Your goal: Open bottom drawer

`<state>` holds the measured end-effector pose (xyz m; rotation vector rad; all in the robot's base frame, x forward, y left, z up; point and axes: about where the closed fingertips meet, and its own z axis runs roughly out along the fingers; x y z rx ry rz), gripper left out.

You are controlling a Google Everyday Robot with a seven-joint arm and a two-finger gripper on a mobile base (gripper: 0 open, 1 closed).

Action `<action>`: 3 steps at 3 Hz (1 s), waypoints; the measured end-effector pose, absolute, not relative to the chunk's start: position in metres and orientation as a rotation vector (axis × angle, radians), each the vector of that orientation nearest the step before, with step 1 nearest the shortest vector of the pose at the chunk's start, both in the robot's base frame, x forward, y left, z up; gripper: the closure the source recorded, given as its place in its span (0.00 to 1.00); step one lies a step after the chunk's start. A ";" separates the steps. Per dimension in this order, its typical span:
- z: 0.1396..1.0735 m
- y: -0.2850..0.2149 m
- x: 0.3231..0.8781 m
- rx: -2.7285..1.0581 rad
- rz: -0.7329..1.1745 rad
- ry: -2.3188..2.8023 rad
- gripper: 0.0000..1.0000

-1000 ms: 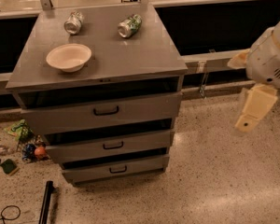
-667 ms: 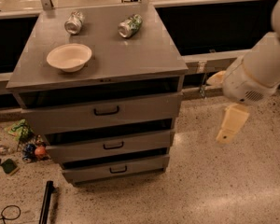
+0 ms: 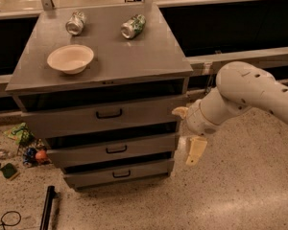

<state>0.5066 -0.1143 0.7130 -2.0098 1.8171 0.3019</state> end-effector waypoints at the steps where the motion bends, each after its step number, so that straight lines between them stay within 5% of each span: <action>1: 0.721 -0.118 0.510 -1.983 0.280 1.829 0.00; 3: 0.652 -0.093 0.545 -1.939 0.340 1.824 0.00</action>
Offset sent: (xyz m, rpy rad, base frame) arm 0.0153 0.0007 -0.0007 0.0418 -0.0402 -0.0301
